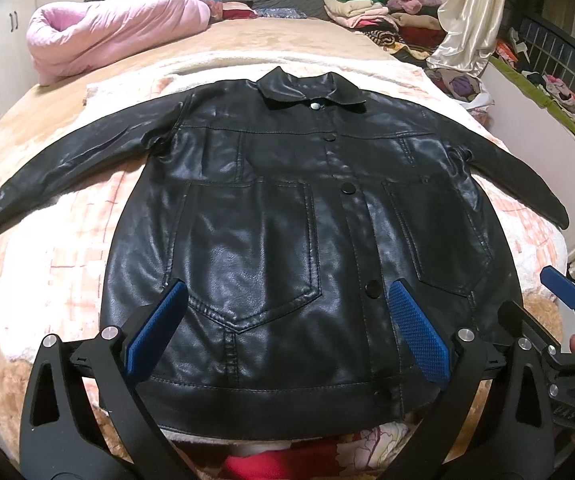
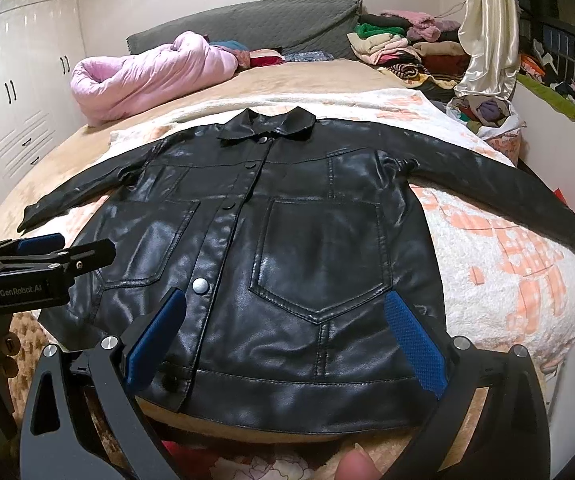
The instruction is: Fold large clothes
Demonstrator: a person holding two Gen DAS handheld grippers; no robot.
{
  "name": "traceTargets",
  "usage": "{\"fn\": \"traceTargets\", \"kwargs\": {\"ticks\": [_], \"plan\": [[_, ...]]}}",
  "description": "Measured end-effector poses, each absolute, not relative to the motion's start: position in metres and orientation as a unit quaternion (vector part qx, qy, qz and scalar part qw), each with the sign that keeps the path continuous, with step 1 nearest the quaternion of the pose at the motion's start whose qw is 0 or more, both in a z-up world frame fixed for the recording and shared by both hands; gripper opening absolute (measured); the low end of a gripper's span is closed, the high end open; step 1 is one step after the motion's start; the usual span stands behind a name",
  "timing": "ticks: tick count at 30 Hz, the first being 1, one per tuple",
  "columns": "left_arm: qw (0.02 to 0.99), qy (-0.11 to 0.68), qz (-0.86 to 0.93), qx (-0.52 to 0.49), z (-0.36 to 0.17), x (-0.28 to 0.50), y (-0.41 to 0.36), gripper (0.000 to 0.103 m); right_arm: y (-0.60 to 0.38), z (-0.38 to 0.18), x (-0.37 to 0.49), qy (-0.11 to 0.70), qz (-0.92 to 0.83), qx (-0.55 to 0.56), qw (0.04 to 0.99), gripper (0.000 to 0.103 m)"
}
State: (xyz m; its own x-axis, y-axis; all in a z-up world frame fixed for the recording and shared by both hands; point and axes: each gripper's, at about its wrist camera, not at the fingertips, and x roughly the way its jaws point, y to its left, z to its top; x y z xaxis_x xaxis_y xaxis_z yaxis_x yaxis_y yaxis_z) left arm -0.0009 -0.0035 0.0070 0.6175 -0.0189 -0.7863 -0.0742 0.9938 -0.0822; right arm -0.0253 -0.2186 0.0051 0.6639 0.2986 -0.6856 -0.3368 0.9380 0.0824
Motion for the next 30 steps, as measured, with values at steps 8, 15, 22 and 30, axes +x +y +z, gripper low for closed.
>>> {"fn": "traceTargets", "kwargs": {"ticks": [8,15,22,30], "plan": [[0.899,0.435,0.014,-0.053,0.0094,-0.0007,-0.0057,0.094,-0.2161,0.0057,-0.0267,0.371,0.177,-0.031,0.911,0.099],[0.899,0.435,0.016,-0.053,0.0090,-0.0013,-0.0054,0.094,-0.2156,0.0054,-0.0272,0.370,0.177,-0.030,0.911,0.099],[0.899,0.434,0.014,-0.053,0.0115,-0.0022,-0.0063,0.094,-0.2155,0.0058,-0.0275,0.370,0.178,-0.030,0.911,0.099],[0.899,0.434,0.013,-0.054,0.0111,-0.0024,-0.0065,0.094,-0.2157,0.0065,-0.0278,0.369,0.178,-0.029,0.912,0.099]]}}
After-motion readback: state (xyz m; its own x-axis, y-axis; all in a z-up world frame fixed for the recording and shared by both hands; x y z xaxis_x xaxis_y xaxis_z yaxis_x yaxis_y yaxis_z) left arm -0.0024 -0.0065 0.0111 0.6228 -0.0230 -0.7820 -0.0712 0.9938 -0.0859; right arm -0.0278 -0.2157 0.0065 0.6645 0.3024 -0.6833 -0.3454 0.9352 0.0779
